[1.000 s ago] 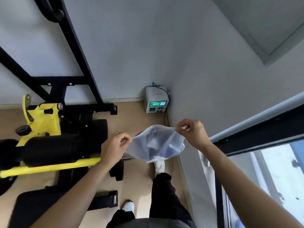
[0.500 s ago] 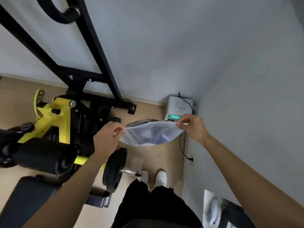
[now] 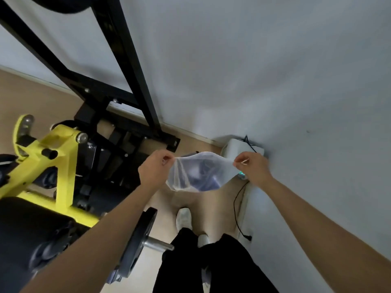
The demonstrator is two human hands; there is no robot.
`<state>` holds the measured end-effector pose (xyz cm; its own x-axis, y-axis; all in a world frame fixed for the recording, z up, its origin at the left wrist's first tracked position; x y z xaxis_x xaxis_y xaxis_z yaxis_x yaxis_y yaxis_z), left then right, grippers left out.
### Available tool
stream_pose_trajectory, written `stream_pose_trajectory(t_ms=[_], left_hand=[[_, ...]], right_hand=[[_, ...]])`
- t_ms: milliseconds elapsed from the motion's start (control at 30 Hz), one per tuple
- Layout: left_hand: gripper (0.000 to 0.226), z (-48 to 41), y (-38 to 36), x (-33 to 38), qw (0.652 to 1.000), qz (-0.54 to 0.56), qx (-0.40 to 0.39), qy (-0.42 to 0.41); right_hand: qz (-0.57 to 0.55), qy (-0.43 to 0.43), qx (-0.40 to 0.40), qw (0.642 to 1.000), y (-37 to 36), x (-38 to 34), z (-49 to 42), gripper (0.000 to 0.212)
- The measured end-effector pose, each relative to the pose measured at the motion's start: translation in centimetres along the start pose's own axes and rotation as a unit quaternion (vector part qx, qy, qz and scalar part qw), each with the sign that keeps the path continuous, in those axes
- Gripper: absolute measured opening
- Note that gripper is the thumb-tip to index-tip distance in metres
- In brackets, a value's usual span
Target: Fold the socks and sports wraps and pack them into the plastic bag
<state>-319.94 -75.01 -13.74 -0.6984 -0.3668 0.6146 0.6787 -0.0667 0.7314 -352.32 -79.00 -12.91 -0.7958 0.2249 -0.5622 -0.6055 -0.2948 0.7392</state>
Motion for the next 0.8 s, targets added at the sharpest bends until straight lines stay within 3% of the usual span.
stream_pose_trajectory(t_ms=[200,333,467,800], left_hand=[[0.013,-9.9,-10.4,-2.9,0.997,-0.033,-0.056,0.038],[0.014,-16.7,-16.8,-5.5,0.996,-0.046,-0.070,0.021],[0.012,-23.2,-23.5,-8.4,0.989,-0.059,-0.136,-0.017],[0.013,-37.4,-29.7,-8.1,0.975,-0.183,-0.114,-0.055]], right_hand=[[0.028,-0.016,-0.022,0.999,-6.9,4.8,-9.8,0.009],[0.029,-0.030,-0.028,0.999,-11.6,9.8,-16.8,0.012],[0.029,-0.032,-0.047,0.998,-16.6,14.7,-21.9,0.012],[-0.001,-0.102,-0.007,0.995,-20.0,21.4,-34.1,0.011]])
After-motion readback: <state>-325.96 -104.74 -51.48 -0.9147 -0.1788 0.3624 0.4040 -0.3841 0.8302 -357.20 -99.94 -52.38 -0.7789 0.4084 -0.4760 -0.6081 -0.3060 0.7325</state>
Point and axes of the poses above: each hand's wrist, its own z-axis away from the middle knuckle, its own y-axis out of the back of the hand, x = y × z, the point moved 7 cm from there along -z, towards the middle knuckle, and after that the axes turned 4 degrees about z, right-handed, at the moved point
